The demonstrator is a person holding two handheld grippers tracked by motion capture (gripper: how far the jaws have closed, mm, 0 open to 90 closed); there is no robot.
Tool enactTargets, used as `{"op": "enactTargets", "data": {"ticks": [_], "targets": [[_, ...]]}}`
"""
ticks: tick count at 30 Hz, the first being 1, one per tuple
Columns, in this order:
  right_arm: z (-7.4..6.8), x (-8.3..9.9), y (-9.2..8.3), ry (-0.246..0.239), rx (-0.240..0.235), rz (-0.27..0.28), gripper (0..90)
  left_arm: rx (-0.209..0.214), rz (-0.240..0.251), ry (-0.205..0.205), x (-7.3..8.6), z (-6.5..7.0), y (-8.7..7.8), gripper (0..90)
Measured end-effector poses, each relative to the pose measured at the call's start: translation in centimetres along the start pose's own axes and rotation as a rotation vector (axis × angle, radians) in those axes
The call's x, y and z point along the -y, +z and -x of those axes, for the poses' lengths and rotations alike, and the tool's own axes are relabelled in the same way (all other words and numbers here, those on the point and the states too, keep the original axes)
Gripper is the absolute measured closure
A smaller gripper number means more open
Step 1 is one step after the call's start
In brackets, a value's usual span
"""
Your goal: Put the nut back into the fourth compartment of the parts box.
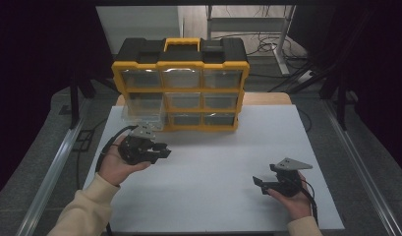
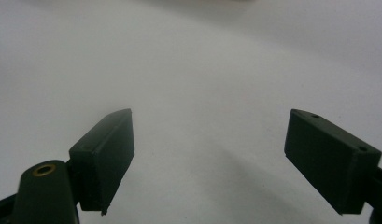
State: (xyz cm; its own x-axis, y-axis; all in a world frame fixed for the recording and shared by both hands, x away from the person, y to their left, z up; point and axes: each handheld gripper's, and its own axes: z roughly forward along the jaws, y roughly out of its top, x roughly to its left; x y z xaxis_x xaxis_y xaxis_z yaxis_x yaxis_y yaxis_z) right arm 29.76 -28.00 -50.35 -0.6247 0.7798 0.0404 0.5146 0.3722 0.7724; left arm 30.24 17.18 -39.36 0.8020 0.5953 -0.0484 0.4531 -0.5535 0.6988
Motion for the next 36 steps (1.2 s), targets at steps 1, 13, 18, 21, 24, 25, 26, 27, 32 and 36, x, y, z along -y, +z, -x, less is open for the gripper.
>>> {"op": "enactTargets", "data": {"ticks": [1, 13, 18, 21, 24, 25, 26, 27, 32, 36], "targets": [[0.0, 0.0, 0.0, 0.000, 0.000, 0.000, 16.7, -0.004, 0.004, -0.003, 0.0, -0.1, -0.1, 69.9], [0.0, 0.0, 0.0, 0.001, -0.002, 0.000, 16.7, -0.025, 0.021, -0.044, -0.3, -1.4, -1.0, 69.8], [0.0, 0.0, 0.1, 0.000, -0.002, -0.003, 16.7, -0.038, 0.020, -0.060, -0.4, -2.0, -1.3, 69.9], [0.0, 0.0, 0.1, 0.000, -0.002, -0.003, 16.7, -0.044, 0.019, -0.064, -0.5, -2.2, -1.5, 69.9], [0.0, 0.0, 0.1, 0.002, -0.003, -0.002, 16.7, -0.050, 0.021, -0.066, -0.7, -2.4, -1.8, 69.9], [0.0, 0.0, 0.1, 0.002, -0.002, -0.002, 16.7, -0.052, 0.020, -0.066, -0.8, -2.5, -1.9, 69.9], [0.0, 0.0, 0.1, 0.003, -0.001, 0.000, 16.7, -0.053, 0.022, -0.067, -0.8, -2.5, -1.9, 69.8], [0.0, 0.0, 0.1, 0.001, -0.001, -0.001, 16.7, -0.054, 0.022, -0.068, -0.8, -2.6, -2.0, 69.9], [0.0, 0.0, 0.1, 0.002, -0.002, -0.001, 16.7, -0.062, 0.023, -0.075, -1.0, -2.9, -2.2, 69.9], [0.0, 0.0, 0.1, 0.001, -0.001, -0.003, 16.7, -0.068, 0.023, -0.076, -1.1, -3.1, -2.4, 69.9]]}}
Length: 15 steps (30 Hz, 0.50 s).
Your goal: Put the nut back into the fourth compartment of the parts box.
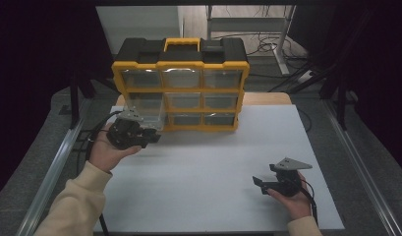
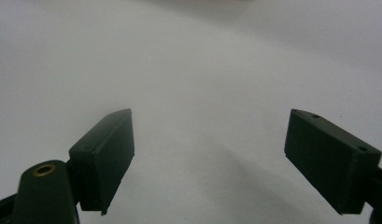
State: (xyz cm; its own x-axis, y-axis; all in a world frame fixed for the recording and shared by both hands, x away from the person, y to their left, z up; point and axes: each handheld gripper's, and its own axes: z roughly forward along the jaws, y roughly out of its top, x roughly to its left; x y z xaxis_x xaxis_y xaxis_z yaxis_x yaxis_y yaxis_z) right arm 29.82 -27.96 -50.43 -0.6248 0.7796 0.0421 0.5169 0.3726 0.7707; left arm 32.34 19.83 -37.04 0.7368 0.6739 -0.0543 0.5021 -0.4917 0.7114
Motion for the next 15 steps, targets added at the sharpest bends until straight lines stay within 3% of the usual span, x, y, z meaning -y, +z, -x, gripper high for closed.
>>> {"op": "enactTargets", "data": {"ticks": [15], "targets": [[0.01, -0.01, -0.03, 0.000, -0.001, 0.002, 16.7, -0.019, 0.010, -0.014, -0.68, -0.71, -0.83, 69.8]]}}
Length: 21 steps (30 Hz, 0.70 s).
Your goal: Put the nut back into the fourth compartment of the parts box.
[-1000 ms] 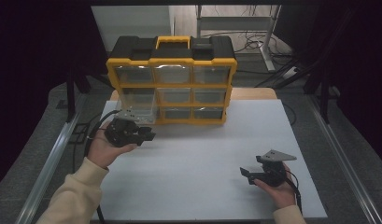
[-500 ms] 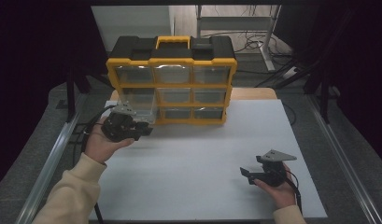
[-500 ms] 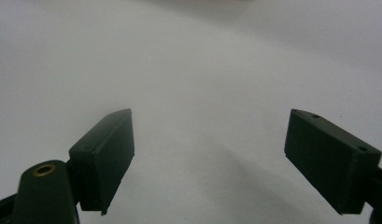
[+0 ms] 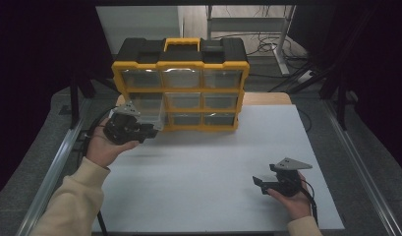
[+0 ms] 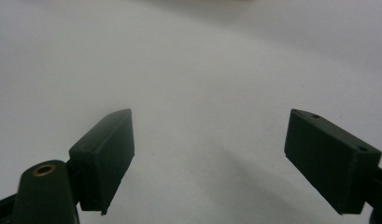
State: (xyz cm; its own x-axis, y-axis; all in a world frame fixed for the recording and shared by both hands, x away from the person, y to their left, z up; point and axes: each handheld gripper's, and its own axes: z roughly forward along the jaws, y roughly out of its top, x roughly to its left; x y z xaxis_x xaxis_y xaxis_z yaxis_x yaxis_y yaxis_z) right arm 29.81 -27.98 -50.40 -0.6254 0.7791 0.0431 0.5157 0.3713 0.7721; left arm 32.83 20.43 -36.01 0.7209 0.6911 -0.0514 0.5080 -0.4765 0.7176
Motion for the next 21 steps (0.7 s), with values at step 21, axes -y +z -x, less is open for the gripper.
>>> {"op": "enactTargets", "data": {"ticks": [21], "targets": [[0.1, 0.0, 0.0, 0.005, 0.003, 0.003, 16.6, -0.038, 0.017, -0.035, -1.2, -1.6, -0.6, 69.9]]}}
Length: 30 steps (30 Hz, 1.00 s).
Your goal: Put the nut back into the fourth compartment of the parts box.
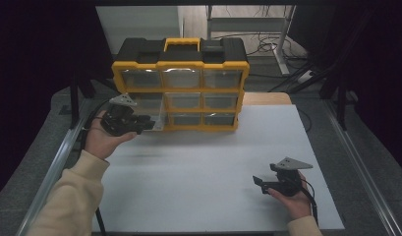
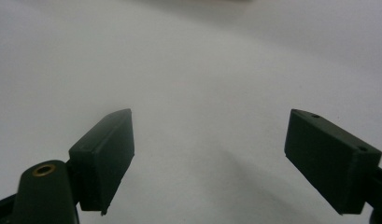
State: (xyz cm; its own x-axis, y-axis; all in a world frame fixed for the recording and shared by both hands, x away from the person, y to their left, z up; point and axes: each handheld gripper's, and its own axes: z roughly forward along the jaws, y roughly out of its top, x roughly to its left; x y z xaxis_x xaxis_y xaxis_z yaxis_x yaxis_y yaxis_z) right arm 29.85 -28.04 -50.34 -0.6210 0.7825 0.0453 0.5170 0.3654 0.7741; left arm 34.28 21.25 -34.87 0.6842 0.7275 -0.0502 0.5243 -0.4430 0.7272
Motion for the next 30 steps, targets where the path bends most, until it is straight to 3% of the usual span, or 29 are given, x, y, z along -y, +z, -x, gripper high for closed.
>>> {"op": "enactTargets", "data": {"ticks": [20, 30], "targets": [[0.0, 0.0, 0.0, 0.005, -0.001, 0.001, 16.5, -0.066, 0.033, -0.069, -1.5, -2.6, -0.5, 69.8], [0.0, 0.0, -0.1, 0.004, 0.000, 0.004, 16.5, -0.119, 0.005, -0.090, -2.0, -3.9, 0.1, 69.8]]}}
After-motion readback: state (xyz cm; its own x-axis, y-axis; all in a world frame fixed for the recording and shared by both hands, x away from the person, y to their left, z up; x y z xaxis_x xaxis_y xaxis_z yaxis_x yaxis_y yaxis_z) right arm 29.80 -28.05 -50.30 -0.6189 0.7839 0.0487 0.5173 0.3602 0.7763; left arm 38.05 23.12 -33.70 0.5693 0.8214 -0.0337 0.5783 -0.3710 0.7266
